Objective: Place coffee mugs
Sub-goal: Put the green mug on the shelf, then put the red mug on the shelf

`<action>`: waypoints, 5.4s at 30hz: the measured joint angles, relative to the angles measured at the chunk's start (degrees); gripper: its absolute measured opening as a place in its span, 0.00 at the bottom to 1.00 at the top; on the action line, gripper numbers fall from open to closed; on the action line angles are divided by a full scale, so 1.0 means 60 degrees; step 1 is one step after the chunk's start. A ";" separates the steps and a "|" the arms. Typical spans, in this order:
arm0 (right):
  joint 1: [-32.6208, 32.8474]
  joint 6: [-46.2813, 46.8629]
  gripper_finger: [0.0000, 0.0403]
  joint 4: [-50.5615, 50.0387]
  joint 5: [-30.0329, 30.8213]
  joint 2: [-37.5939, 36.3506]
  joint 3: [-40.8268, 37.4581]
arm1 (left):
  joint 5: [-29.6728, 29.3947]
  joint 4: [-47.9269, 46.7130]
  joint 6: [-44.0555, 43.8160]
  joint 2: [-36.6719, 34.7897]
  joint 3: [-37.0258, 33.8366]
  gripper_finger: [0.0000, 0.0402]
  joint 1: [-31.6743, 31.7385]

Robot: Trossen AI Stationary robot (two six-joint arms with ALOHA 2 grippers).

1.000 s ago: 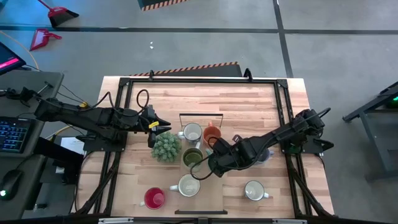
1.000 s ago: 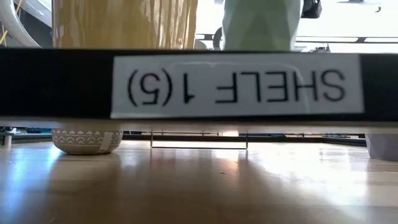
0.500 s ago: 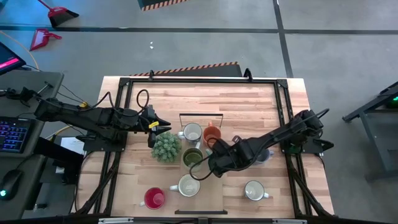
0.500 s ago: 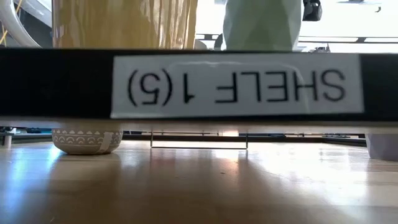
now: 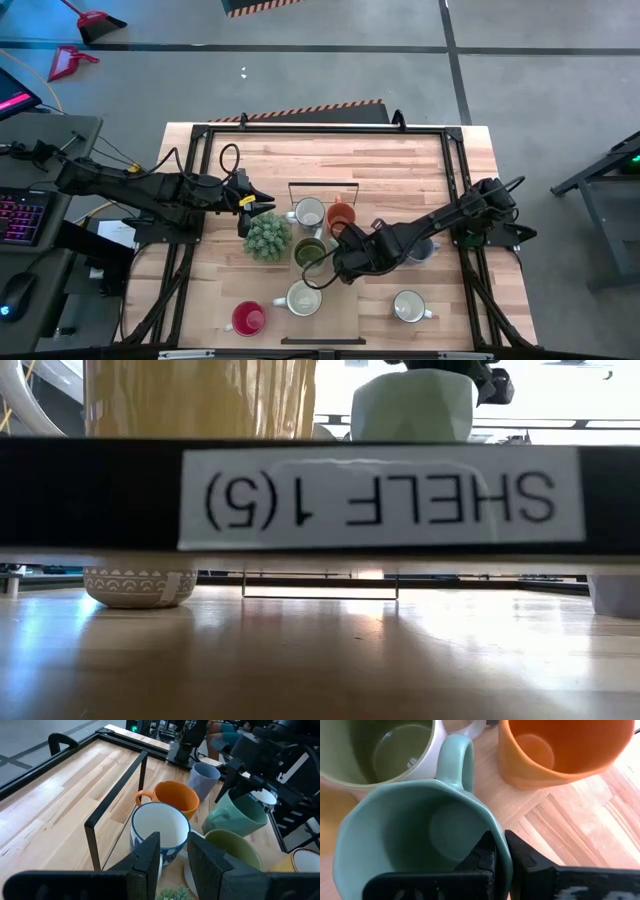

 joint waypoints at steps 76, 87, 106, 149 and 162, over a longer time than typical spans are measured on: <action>-0.0468 -0.1618 0.22 0.0170 0.0700 0.0033 0.0728 | 0.0000 -0.0011 0.0016 0.0000 0.0000 0.22 0.0000; 0.0075 -0.2783 0.22 -0.3250 0.1809 0.0033 0.3342 | 0.0000 -0.0348 0.0011 0.0002 0.0000 0.22 -0.0004; 0.0811 -0.0365 0.22 0.0211 0.3638 -0.5788 -0.5528 | 0.0000 -0.0380 -0.0178 0.0004 0.0000 0.22 0.0000; -0.0713 -0.7089 0.22 0.8077 0.0908 -1.2447 -1.2127 | 0.1799 0.1672 -0.1721 0.0004 0.0000 0.22 -0.0003; -0.0715 -0.6002 0.22 0.8077 0.1681 -1.2443 -1.2127 | 0.4510 0.2055 -0.3244 -0.0015 0.0000 0.22 -0.1229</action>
